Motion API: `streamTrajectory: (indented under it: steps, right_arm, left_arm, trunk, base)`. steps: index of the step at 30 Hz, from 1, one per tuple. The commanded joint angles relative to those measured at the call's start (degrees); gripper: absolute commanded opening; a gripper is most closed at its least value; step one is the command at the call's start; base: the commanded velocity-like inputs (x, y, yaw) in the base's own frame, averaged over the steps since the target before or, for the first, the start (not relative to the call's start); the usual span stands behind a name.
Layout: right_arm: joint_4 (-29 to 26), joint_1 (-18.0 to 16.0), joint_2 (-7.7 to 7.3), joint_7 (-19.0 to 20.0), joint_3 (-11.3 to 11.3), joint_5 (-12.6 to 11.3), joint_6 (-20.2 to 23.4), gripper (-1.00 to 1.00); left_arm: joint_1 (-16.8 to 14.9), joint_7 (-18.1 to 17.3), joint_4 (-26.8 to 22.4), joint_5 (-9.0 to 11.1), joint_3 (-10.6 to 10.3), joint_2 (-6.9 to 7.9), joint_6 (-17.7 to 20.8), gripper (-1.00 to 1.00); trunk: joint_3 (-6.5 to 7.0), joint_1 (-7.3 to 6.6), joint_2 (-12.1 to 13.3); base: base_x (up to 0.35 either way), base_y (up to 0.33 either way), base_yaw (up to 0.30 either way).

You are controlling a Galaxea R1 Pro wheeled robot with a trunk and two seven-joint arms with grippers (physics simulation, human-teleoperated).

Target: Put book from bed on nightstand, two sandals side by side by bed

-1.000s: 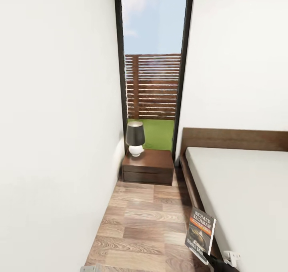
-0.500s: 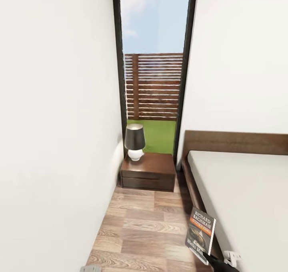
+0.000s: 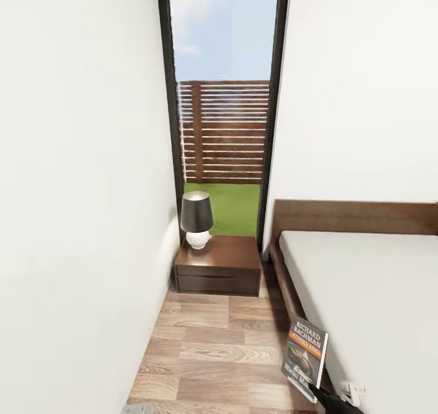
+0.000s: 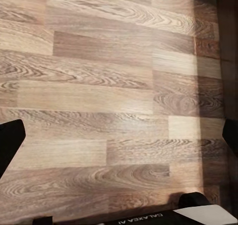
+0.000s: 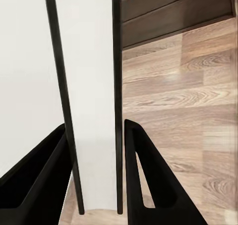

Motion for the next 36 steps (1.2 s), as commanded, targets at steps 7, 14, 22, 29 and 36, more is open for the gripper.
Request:
streamTrajectory:
  steps: [7, 14, 22, 29, 36]
  right_arm:
    - [0.2, -0.1, 0.04, 0.3, 0.4, -0.5, -0.3, -1.0]
    - [0.2, -0.1, 0.04, 0.3, 0.5, -0.5, -0.3, -1.0]
    - [0.2, -0.1, 0.02, 0.3, 0.5, -0.5, -0.3, -1.0]
    - [0.2, -0.1, 0.04, 0.2, 0.5, -0.5, -0.3, -1.0]
    - [0.2, -0.1, 0.02, 0.2, 0.5, -0.5, -0.3, -1.0]
  left_arm:
    - [0.0, -0.1, 0.1, -0.6, 0.5, 0.02, -0.3, 1.0]
    - [0.0, -0.1, 0.1, -0.6, 0.4, 0.02, -0.3, 1.0]
    - [0.0, -0.1, 0.1, -0.6, 0.4, 0.02, -0.3, 1.0]
    - [0.0, -0.1, 0.0, -0.6, 0.5, -0.19, -0.3, 1.0]
    - [0.0, -0.1, 0.0, -0.6, 0.5, -0.66, -0.3, 1.0]
  trunk:
    - [-0.09, 0.02, -0.1]
    - [-0.09, 0.02, -0.1]
    - [-0.09, 0.02, -0.1]
    - [-0.09, 0.02, -0.1]
    - [-0.09, 0.02, -0.1]
  base:
    - [0.02, 0.0, -0.079]
    - [0.272, 0.0, -0.003]
    - [0.326, 0.0, 0.0]
    - [0.321, 0.0, 0.0]
    - [0.313, 0.0, 0.0]
